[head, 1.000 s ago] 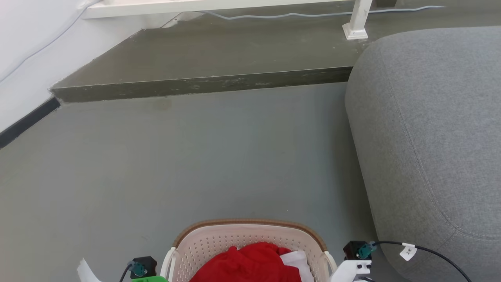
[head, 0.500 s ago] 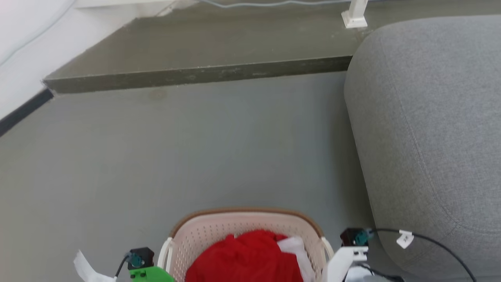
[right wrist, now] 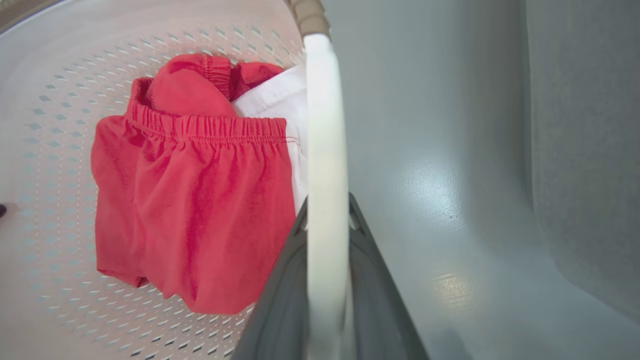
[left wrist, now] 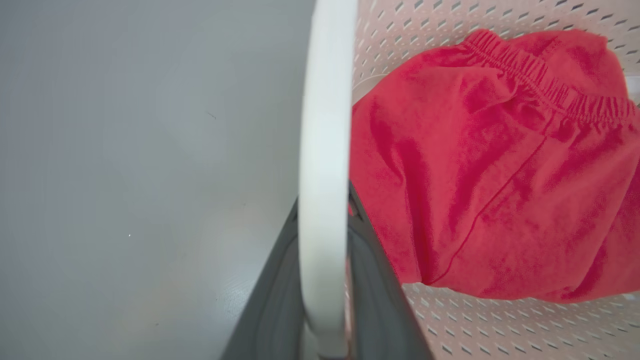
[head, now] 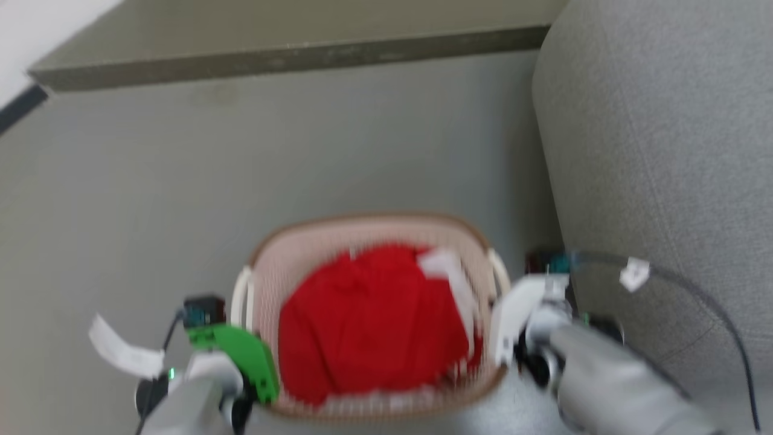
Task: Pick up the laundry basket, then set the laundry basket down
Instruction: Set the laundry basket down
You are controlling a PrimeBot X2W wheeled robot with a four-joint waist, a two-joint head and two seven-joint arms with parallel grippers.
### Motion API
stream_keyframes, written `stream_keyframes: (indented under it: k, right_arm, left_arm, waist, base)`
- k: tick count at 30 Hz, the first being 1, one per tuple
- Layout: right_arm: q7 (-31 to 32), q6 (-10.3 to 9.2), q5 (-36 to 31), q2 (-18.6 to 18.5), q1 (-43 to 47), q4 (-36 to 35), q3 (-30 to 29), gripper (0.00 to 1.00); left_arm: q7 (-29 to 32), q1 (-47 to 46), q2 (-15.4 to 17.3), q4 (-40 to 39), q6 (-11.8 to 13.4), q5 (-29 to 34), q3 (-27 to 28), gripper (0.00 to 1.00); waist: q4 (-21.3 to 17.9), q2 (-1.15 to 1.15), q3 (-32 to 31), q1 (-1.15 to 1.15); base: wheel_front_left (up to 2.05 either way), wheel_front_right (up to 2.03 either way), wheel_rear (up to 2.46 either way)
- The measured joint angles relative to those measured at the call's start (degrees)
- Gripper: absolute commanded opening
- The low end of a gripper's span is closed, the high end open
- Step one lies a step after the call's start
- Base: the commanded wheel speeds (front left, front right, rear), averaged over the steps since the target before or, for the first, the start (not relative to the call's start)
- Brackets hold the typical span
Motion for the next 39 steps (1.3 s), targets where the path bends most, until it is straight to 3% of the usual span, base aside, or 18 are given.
stream_keyframes:
  k: [15, 39]
  right_arm:
    - [-0.6, -0.01, -0.8, -0.4, -17.2, 3.0, -2.2, 0.00]
    - [-4.9, -0.07, -4.3, -1.8, -34.9, 5.3, -3.1, 0.00]
  left_arm:
    - [-0.7, -12.6, 0.2, -4.5, 4.3, -0.5, 0.7, 0.00]
    - [-2.7, -28.8, 0.6, -7.7, 7.0, 0.9, 0.0, 0.00]
  waist:
    - [-0.4, 0.00, 10.6, 0.01]
    - [0.7, 0.00, 30.0, 0.01]
  base:
    - [0.00, 0.00, 0.00]
    - [0.00, 0.00, 0.00]
